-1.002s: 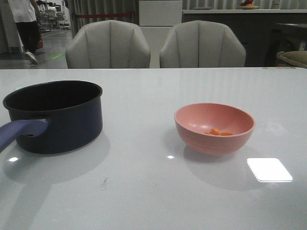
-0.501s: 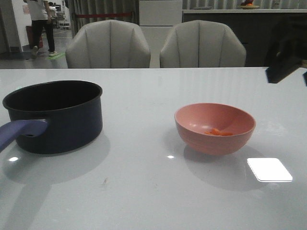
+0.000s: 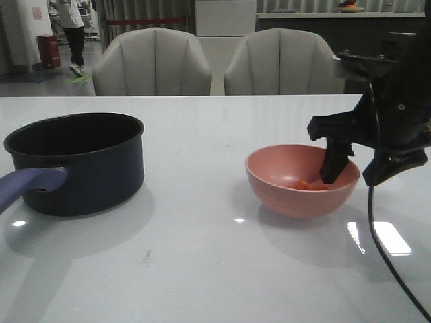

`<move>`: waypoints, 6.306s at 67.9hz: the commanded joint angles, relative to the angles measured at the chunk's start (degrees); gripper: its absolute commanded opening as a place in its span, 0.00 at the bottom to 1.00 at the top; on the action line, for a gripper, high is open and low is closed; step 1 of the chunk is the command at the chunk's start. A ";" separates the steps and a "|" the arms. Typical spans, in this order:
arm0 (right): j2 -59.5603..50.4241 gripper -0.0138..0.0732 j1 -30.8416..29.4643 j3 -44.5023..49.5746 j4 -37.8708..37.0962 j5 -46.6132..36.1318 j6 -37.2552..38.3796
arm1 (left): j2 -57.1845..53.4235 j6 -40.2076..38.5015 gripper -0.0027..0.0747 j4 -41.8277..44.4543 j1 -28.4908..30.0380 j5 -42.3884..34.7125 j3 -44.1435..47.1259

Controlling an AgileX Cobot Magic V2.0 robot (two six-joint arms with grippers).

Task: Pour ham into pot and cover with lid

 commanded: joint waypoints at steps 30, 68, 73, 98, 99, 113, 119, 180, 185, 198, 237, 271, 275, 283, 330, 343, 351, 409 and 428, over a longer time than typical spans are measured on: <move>-2.10 0.32 -0.37 -3.84 10.30 -6.86 -0.33 | -0.20 -0.01 0.83 -0.74 -0.36 -4.63 -1.35; 1.65 0.32 16.39 -36.61 10.11 10.82 -11.45 | -0.20 -0.01 0.83 -0.74 -0.36 -4.63 -1.35; 3.42 0.32 18.97 -39.51 10.11 10.54 -11.45 | -0.20 -0.01 0.83 -0.74 -0.36 -4.63 -1.35; 8.16 0.32 24.98 -39.63 9.69 -19.91 -15.98 | -0.20 -0.01 0.83 -0.74 -0.36 -4.63 -1.35; 8.16 0.32 25.46 -38.64 9.60 -22.71 -17.15 | -0.20 -0.01 0.83 -0.74 -0.36 -4.63 -1.35; 8.16 0.32 29.22 -29.31 9.38 -53.87 -27.64 | -0.20 -0.01 0.83 -0.74 -0.36 -4.63 -1.35; 8.89 0.32 30.62 -25.67 7.42 -65.72 -31.35 | -0.20 -0.01 0.83 -0.74 -0.36 -4.63 -1.35; 18.14 0.31 32.08 -24.39 -12.39 -89.21 -60.63 | -0.20 -0.01 0.83 -0.74 -0.36 -4.63 -1.35; 18.14 0.31 32.08 -24.39 -10.68 -89.61 -55.41 | -0.20 -0.01 0.83 -0.74 -0.36 -4.63 -1.35; 16.79 0.31 32.08 -24.39 -2.75 -89.37 -23.22 | -0.20 -0.01 0.83 -0.74 -0.36 -4.63 -1.35; -3.51 0.31 22.49 -24.39 0.82 -21.14 -5.86 | -0.20 -0.01 0.83 -0.74 -0.36 -4.63 -1.35; -8.09 0.31 2.24 -24.23 0.74 12.71 -5.80 | -0.20 -0.01 0.83 -0.74 -0.36 -4.63 -1.35; -7.23 0.31 0.94 -24.18 0.45 14.70 -5.80 | -0.20 -0.01 0.83 -0.74 -0.36 -4.63 -1.35; -4.99 0.31 -0.79 -24.03 -1.28 18.70 -5.85 | -0.20 -0.01 0.83 -0.74 -0.36 -4.63 -1.35; 7.87 0.72 -1.65 -24.85 -2.71 21.89 -5.69 | -0.20 -0.01 0.83 -0.74 -0.36 -4.63 -1.35; 3.38 0.73 -1.65 -25.93 -5.82 23.97 -5.74 | -0.20 -0.01 0.83 -0.74 -0.36 -4.63 -1.35; -1.48 0.73 -1.65 -25.61 -6.38 24.78 -5.74 | -0.20 -0.01 0.83 -0.74 -0.36 -4.63 -1.35; -60.19 0.72 -0.98 25.32 -4.85 -13.10 -5.90 | -0.20 -0.01 0.83 -0.74 -0.36 -5.15 -1.09; -82.32 0.71 -0.98 40.58 -4.85 -21.58 -5.90 | -0.20 -0.01 0.83 -0.74 -0.36 -5.43 1.36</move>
